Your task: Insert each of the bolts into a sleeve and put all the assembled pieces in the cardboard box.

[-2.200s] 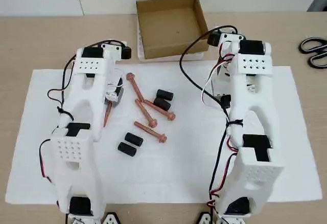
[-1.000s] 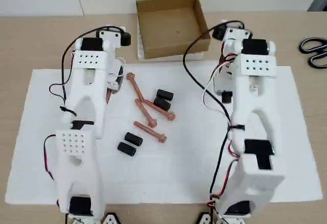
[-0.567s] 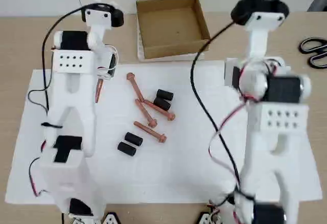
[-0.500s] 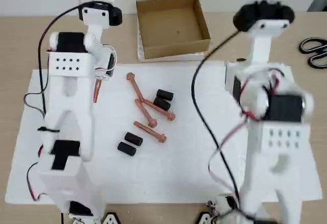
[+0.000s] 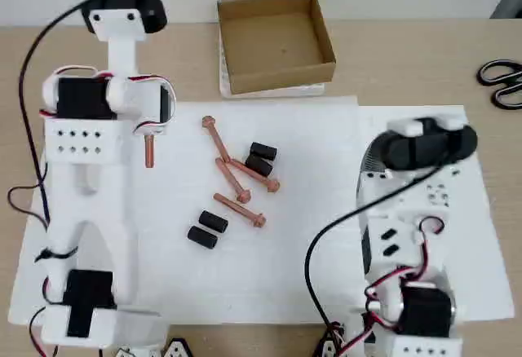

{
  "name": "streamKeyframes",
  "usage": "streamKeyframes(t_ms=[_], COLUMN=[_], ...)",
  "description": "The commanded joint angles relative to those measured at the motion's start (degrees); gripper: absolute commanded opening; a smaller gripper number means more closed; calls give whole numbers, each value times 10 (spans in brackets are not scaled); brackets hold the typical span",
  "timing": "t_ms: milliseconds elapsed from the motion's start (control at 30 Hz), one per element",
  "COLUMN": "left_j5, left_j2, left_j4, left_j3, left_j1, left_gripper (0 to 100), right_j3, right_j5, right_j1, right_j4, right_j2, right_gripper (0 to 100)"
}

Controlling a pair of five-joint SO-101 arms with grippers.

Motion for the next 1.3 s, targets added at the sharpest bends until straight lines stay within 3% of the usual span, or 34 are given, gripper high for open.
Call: streamKeyframes(t_ms=[0,167,267,533,833,1067,1267], left_j5=[32,112,155,159,106,109,109], left_j2=[-58,-95,-110,-159,-252,-318,-358], left_j4=[4,4,4,-39,-153,-174,-178], left_j3=[-1,0,16,124,207,243,270], left_j1=[3,3,5,113,202,207,207], left_gripper=[6,6,6,6,6,6,6], right_j3=[4,7,7,11,150,177,223], right_j5=[-18,-22,-22,-22,-20,-25,-25], right_j1=[-4,-58,-48,-33,-69,-108,-108], right_j4=[20,145,177,176,-12,16,-31], right_j2=[-95,-218,-211,-203,-207,-208,-208], right_gripper=[6,6,6,3,3,3,4])
